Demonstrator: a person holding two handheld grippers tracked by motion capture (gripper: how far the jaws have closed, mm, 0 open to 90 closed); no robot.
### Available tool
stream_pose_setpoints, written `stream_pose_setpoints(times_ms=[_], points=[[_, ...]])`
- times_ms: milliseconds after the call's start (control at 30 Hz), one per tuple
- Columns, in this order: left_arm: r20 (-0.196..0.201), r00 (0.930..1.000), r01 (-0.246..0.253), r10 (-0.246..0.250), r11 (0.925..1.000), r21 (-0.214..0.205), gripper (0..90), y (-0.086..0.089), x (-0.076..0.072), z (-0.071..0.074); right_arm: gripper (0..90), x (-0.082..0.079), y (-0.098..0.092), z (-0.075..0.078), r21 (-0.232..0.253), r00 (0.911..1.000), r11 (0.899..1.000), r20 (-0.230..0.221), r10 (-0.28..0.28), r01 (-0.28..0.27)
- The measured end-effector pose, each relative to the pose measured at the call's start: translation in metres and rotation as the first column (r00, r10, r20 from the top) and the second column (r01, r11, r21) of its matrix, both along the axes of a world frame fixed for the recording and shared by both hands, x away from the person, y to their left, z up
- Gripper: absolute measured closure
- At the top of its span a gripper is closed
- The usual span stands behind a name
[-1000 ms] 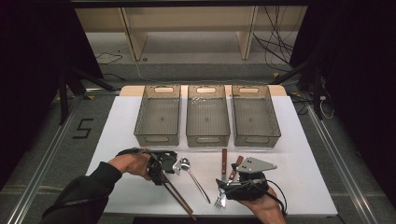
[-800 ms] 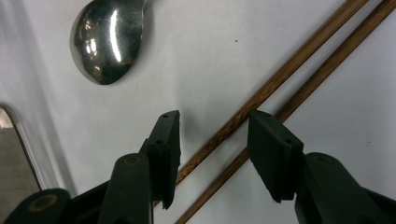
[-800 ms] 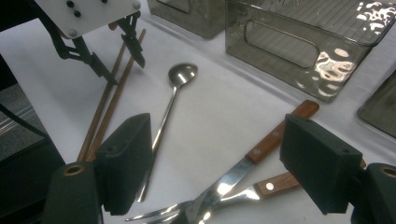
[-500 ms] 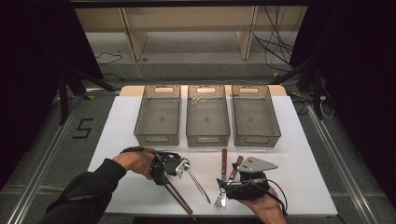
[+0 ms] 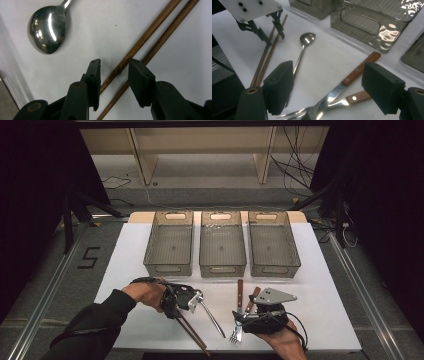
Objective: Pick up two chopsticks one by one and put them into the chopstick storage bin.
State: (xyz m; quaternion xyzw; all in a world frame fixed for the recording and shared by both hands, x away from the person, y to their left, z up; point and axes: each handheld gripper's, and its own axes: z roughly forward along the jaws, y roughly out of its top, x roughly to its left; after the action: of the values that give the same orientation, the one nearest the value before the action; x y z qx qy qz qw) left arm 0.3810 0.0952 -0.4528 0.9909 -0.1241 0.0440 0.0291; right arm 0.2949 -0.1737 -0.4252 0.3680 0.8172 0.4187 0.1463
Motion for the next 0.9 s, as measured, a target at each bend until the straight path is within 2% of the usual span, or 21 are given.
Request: stream_pose_setpoints(times_ms=[67, 100, 300, 367, 433, 533, 567, 667, 767, 833, 900], points=[[0.016, 0.9998, -0.011, 0.011, 0.9999, -0.009, 61.8, -0.0007, -0.0006, 0.0002, 26.6, 0.0001, -0.0001, -0.0002, 0.0, 1.0, 1.0, -0.001, -0.001, 0.001], [0.026, 0.9997, -0.001, 0.001, 0.9999, -0.012, 61.9, -0.0018, 0.0, 0.0006, 26.6, 0.0001, -0.0001, -0.0002, 0.0, 1.0, 1.0, -0.002, 0.0, 0.0], [-0.009, 1.0, 0.0, 0.0, 0.9999, 0.013, 62.6, -0.0039, 0.0004, 0.001, 26.6, -0.0001, -0.0002, -0.0001, 0.0, 1.0, 1.0, -0.002, 0.0, 0.0], [0.004, 1.0, 0.002, -0.002, 1.0, 0.01, 61.9, -0.0046, 0.002, 0.0011, 26.6, -0.0001, -0.0007, 0.0002, 0.002, 1.0, 1.0, 0.0, -0.003, 0.003], [-0.009, 1.0, 0.0, 0.0, 1.0, 0.002, 61.7, -0.0049, 0.0014, 0.0018, 26.6, 0.0002, -0.0011, 0.0002, 0.002, 1.0, 1.0, 0.001, -0.002, 0.002], [-0.012, 0.9996, 0.024, -0.024, 0.9992, 0.031, 61.8, -0.0052, -0.0004, 0.0004, 26.6, 0.0001, -0.0013, 0.0003, 0.004, 1.0, 1.0, 0.001, -0.003, 0.003], [-0.021, 0.9997, 0.014, -0.013, 0.9994, 0.032, 61.7, -0.0045, -0.0016, -0.0005, 26.6, 0.0003, -0.0014, 0.0001, 0.002, 1.0, 1.0, 0.001, -0.001, 0.001], [-0.013, 0.9992, 0.037, -0.036, 0.9984, 0.043, 62.2, -0.0065, -0.0006, -0.0011, 26.6, 0.0002, -0.0009, -0.0002, 0.003, 1.0, 1.0, -0.001, -0.001, 0.001], [-0.031, 0.9985, 0.047, -0.045, 0.9969, 0.063, 62.6, -0.0086, -0.0038, -0.0063, 26.6, 0.0002, -0.0011, 0.0001, 0.002, 1.0, 1.0, 0.0, -0.001, 0.001], [-0.017, 0.9983, 0.057, -0.056, 0.9964, 0.062, 64.2, -0.0093, -0.0029, -0.0049, 26.6, 0.0002, -0.0014, 0.0003, 0.004, 1.0, 1.0, 0.001, -0.002, 0.002], [-0.026, 0.9982, 0.056, -0.055, 0.9965, 0.063, 67.7, -0.009, -0.0028, -0.0053, 26.6, 0.0005, -0.0014, 0.0, 0.004, 1.0, 1.0, -0.002, -0.001, 0.001]])
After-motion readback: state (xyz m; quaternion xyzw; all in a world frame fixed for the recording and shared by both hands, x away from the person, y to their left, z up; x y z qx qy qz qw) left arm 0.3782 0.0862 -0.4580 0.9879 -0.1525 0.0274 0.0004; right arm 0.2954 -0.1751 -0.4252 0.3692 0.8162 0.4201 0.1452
